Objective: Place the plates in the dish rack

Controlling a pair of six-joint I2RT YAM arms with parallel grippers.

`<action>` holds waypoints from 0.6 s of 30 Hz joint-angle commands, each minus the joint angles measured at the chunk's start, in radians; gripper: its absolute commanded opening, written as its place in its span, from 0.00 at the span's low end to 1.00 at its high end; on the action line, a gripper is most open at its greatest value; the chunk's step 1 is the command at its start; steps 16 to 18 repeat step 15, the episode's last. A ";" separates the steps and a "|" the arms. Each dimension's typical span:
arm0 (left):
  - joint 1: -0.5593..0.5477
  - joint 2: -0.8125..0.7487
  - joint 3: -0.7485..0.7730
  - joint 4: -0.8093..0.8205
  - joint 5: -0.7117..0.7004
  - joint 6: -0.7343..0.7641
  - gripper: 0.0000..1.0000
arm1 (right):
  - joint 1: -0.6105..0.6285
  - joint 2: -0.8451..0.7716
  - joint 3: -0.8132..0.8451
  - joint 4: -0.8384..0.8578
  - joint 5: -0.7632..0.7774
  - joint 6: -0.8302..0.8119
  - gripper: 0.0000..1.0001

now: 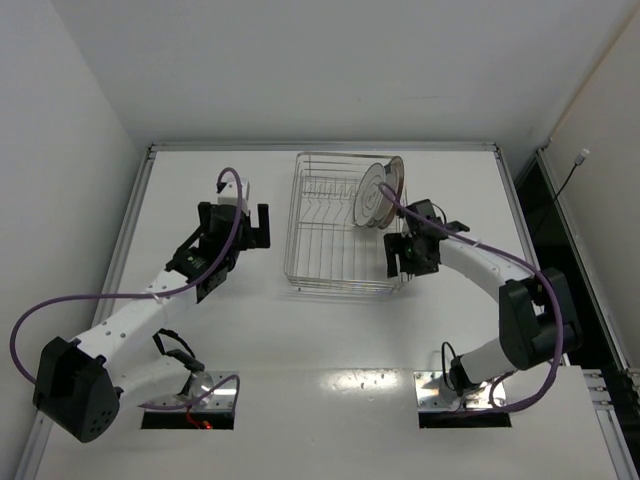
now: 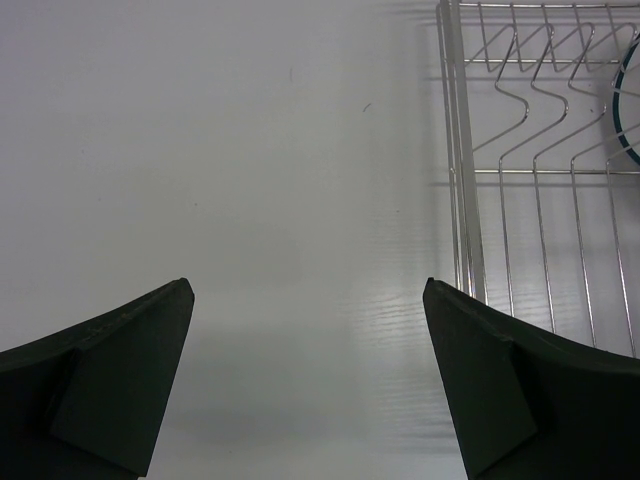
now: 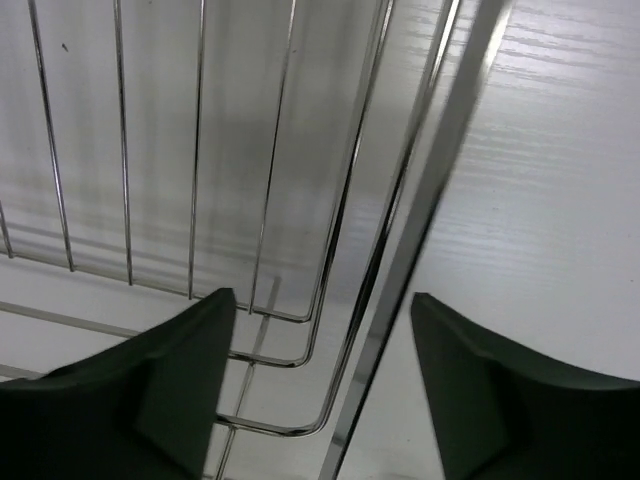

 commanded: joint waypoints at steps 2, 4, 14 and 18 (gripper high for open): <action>0.008 -0.002 0.035 0.024 0.002 -0.003 1.00 | 0.007 -0.064 0.074 -0.006 0.082 -0.022 0.93; 0.008 -0.002 0.035 0.024 0.002 -0.003 1.00 | 0.007 -0.090 0.114 -0.037 0.114 -0.022 0.99; 0.008 -0.002 0.035 0.024 -0.009 -0.003 1.00 | 0.007 -0.306 0.239 -0.121 0.183 -0.013 0.99; 0.008 -0.002 0.035 0.024 -0.009 -0.003 1.00 | 0.017 -0.306 0.239 -0.131 0.204 -0.022 0.99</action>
